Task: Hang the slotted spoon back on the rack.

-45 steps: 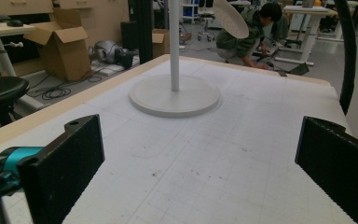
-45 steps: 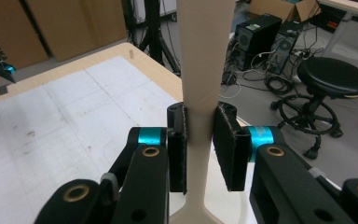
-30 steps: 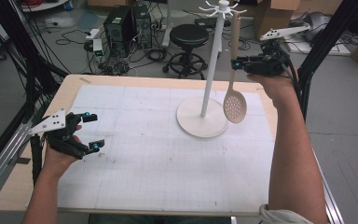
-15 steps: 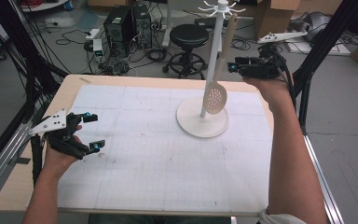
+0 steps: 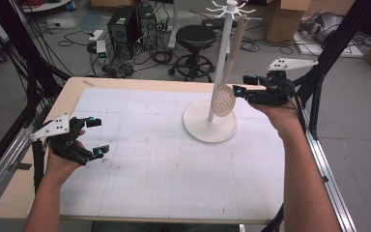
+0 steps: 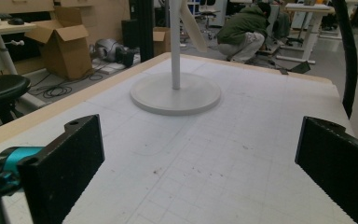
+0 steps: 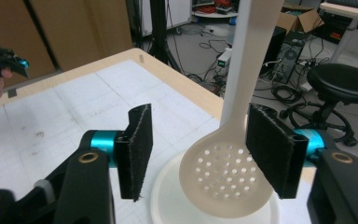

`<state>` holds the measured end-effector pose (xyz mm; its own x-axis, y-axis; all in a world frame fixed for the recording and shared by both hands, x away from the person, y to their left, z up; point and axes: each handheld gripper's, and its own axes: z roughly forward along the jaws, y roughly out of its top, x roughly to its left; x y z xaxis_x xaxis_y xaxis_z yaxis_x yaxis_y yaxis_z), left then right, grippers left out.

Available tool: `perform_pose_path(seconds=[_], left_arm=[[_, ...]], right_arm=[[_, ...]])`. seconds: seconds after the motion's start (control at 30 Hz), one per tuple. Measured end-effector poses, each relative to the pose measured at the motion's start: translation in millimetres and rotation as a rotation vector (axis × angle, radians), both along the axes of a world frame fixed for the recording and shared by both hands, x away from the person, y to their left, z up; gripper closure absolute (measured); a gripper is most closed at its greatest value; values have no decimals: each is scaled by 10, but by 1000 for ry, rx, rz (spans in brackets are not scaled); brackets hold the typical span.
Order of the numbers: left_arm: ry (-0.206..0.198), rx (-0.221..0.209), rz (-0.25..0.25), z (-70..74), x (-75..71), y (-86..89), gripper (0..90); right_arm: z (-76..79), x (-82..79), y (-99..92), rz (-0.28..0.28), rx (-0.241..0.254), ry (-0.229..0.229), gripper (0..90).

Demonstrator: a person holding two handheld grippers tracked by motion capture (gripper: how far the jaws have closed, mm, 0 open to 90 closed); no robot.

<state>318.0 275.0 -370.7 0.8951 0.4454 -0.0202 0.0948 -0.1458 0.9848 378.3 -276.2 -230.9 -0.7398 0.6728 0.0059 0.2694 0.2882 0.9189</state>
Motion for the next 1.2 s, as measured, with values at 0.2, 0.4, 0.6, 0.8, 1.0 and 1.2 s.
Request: perform_pose_path(seconds=[0.2, 0.4, 0.6, 0.8, 1.0, 1.2], left_arm=[[4, 4, 1, -7, 3, -5, 17], [2, 3, 0, -4, 0, 0, 17], [3, 0, -2, -4, 1, -1, 17], [2, -6, -5, -1, -6, -2, 17], [13, 4, -6, -23, 7, -14, 17], [22, -3, -12, -44, 20, -15, 17]], right_arm=[[-134, -121, 7, 13, -4, -23, 392], [-256, -235, 41, 24, -6, -31, 361], [-395, -350, 83, 29, 8, -55, 310], [-473, -386, 103, 36, 33, -59, 301], [-646, -363, 82, 25, 47, -44, 272], [-790, -375, 57, 19, 66, -30, 258]])
